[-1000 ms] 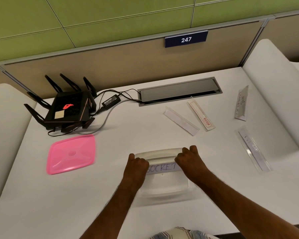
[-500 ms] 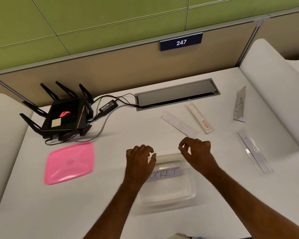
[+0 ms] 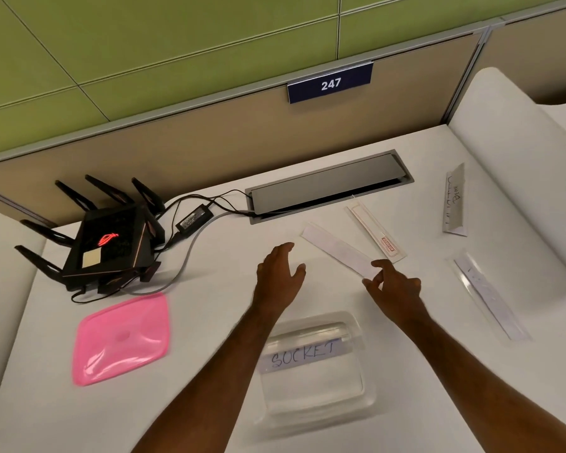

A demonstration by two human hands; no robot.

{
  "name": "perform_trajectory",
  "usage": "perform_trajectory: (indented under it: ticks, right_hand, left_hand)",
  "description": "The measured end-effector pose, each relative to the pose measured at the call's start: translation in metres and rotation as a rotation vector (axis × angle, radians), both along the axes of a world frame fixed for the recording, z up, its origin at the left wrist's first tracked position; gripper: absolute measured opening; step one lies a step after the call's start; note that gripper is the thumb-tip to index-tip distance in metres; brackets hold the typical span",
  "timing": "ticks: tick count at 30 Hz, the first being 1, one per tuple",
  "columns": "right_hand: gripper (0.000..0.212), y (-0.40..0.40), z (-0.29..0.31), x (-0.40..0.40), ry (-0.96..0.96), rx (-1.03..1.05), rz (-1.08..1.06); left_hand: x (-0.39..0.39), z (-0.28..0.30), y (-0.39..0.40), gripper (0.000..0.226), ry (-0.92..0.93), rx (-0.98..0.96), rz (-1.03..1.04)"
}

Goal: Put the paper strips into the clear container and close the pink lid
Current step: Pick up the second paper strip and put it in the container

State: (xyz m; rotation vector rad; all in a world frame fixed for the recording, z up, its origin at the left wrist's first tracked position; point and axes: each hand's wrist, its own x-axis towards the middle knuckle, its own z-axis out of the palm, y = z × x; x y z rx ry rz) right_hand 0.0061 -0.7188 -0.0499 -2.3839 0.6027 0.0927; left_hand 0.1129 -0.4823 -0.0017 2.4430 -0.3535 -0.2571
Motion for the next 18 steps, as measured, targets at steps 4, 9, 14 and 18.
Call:
perform_trajectory:
  ticks: [4,9,14,18]
  right_hand:
    - [0.047,-0.004,-0.01,0.012,0.083,-0.007,-0.016]
    - [0.037,-0.006,-0.018,0.025,0.113,0.024,-0.046]
    - [0.023,-0.009,-0.021,0.035,0.131,0.066,-0.049]
    - [0.021,-0.009,-0.021,0.038,0.129,0.043,-0.031]
  left_hand:
    - [0.023,-0.01,-0.018,0.063,0.099,0.025,-0.034]
    - [0.046,-0.028,-0.037,0.076,0.215,0.07,-0.032]
    - [0.064,-0.045,-0.043,0.083,0.298,0.043,0.003]
    - [0.071,-0.054,-0.048,0.085,0.303,0.019,0.005]
